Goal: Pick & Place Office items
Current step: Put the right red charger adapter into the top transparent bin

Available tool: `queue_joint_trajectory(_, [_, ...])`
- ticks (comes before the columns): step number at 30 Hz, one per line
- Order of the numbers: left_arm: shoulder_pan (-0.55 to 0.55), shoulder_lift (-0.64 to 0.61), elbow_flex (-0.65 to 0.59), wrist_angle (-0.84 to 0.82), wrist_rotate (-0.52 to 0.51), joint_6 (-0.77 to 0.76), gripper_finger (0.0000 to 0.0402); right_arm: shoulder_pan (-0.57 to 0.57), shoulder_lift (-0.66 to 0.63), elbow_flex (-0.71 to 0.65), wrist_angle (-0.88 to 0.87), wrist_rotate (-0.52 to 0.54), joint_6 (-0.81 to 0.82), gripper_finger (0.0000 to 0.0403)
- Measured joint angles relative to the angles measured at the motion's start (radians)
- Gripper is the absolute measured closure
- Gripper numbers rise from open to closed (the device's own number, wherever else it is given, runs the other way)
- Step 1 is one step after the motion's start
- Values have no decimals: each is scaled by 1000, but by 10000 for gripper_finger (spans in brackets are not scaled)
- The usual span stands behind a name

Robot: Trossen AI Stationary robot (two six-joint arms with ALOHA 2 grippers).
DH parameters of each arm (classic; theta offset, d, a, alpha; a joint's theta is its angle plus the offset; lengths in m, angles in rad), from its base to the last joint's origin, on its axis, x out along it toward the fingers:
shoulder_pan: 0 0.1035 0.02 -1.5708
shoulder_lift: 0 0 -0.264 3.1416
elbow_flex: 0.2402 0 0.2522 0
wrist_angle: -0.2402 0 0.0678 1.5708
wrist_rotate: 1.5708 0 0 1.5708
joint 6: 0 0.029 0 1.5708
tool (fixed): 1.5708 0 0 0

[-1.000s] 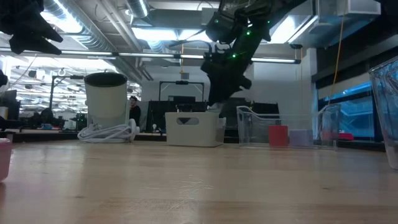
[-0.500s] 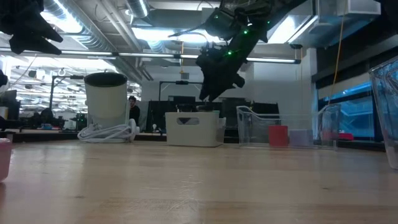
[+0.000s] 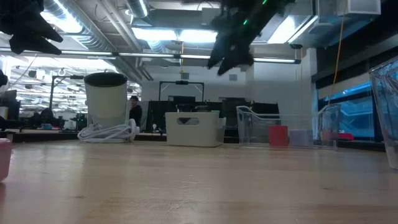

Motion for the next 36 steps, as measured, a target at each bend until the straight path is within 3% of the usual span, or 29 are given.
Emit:
queue_joint_trajectory(11, [0, 0, 0, 0, 0, 0, 164, 196, -200, 0, -114, 6, 64, 134])
queue_joint_trajectory(21, [0, 0, 0, 35, -137, -56, 164, 453, -230, 0, -145, 83, 202, 141])
queue_joint_trajectory(27, [0, 0, 0, 125, -145, -73, 164, 532, -230, 0, -154, 145, 271, 141])
queue_joint_trajectory(30, [0, 15, -6, 257, 42, -25, 164, 552, -230, 0, -154, 148, 290, 141])
queue_joint_trajectory(36, [-4, 195, -127, 837, 432, 100, 164, 570, -230, 0, -152, 167, 291, 141])
